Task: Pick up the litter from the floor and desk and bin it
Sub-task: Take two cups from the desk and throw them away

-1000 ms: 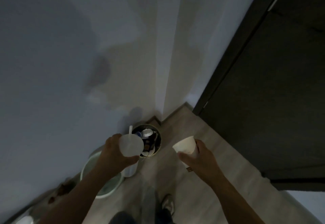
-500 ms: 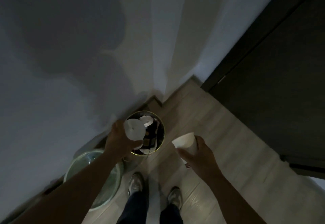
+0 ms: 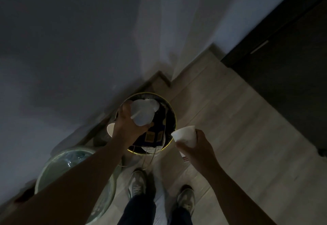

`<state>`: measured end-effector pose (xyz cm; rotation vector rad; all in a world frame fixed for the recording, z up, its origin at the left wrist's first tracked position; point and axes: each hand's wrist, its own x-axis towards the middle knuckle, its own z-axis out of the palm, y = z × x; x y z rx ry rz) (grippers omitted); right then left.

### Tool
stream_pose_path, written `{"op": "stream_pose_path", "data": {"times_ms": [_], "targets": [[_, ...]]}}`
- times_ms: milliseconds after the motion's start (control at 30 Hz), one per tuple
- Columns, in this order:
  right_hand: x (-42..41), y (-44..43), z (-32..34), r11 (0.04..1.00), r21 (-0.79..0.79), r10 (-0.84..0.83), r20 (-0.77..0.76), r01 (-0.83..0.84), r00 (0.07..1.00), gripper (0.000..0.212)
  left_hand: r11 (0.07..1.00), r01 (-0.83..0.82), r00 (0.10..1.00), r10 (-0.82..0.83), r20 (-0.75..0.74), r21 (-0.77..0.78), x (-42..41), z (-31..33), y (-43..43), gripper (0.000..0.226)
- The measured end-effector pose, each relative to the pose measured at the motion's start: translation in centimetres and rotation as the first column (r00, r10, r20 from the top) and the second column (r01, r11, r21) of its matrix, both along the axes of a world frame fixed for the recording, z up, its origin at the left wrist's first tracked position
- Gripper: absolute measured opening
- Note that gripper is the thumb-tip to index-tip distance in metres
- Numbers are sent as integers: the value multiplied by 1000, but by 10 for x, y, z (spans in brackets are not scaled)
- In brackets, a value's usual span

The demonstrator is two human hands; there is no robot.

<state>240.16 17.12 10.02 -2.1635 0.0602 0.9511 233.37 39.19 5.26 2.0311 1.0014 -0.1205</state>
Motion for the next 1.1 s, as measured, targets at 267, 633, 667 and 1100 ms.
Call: {"op": "stream_pose_path", "data": {"times_ms": [267, 633, 667, 1100], "targets": [[5, 34, -55, 1000, 18, -12, -67, 13, 998, 73, 988, 150, 980, -145, -134, 28, -4, -52, 14, 100], [1, 78, -73, 970, -173, 169, -10, -169, 986, 65, 946, 232, 966, -196, -170, 228, -3, -26, 19, 96], [0, 80, -73, 965, -190, 185, -3, -182, 983, 61, 941, 244, 964, -209, -166, 233, -5, -24, 21, 97], [1, 56, 6, 857, -320, 444, 57, -405, 894, 45, 931, 323, 935, -285, -211, 173, -40, 62, 25, 73]]}}
